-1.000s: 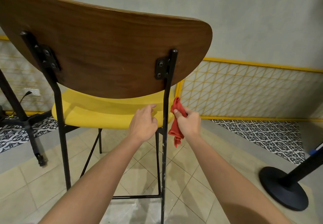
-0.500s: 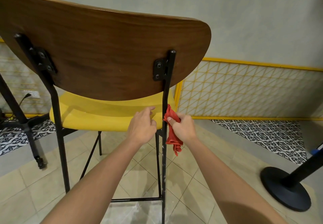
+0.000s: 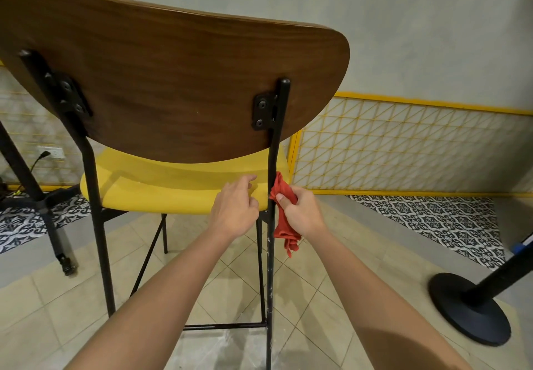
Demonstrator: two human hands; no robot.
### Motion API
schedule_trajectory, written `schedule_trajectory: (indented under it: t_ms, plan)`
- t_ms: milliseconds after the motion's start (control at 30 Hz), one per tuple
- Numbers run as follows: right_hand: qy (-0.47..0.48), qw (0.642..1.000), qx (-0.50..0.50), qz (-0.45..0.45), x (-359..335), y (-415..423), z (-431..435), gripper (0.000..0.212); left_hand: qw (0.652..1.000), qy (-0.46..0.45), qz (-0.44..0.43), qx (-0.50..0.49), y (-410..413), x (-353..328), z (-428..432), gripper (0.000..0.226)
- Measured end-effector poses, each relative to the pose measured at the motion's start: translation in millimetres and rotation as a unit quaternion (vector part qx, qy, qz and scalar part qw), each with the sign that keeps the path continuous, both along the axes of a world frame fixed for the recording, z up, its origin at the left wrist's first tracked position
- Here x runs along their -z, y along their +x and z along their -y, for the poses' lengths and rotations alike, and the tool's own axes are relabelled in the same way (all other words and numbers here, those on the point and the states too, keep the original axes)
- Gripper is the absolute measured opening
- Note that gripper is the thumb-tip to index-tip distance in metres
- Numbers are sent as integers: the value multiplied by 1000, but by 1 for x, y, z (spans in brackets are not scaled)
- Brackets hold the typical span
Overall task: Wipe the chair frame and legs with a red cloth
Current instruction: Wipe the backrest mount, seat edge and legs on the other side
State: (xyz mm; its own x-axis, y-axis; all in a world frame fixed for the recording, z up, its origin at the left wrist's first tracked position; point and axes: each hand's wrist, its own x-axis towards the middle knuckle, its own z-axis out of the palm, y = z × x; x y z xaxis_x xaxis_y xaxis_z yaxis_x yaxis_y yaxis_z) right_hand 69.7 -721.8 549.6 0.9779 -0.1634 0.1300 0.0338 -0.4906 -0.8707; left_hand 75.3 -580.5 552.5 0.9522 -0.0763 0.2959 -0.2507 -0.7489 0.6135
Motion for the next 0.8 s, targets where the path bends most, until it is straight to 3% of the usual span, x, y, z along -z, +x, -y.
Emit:
schedule_trajectory:
  t_ms: [67, 233, 433, 500, 633, 733, 800]
  plan:
    - [-48, 998, 19, 28, -5, -1, 3, 17, 1000, -1, -3, 0, -1, -1, 0, 51]
    - [-63, 984, 47, 159, -16, -3, -3, 15, 1000, -6, -4, 1, -2, -3, -1, 51]
    - [-177, 974, 29, 137, 2, -11, -4, 21, 1000, -12, -12, 3, -5, -2, -2, 52]
    - [-253, 955, 16, 155, 7, -17, 0, 26, 1000, -16, -15, 1, -6, -2, -2, 52]
    - [-313, 902, 15, 299, 3, -24, 1, 34, 1000, -20, -19, 5, -6, -1, -2, 52]
    - [-384, 844, -19, 375, -8, -17, -5, 34, 1000, -24, -15, 9, -6, 1, -4, 48]
    - [-455, 806, -37, 377, -11, -10, -8, 31, 999, -27, -16, 11, -6, 2, -7, 49]
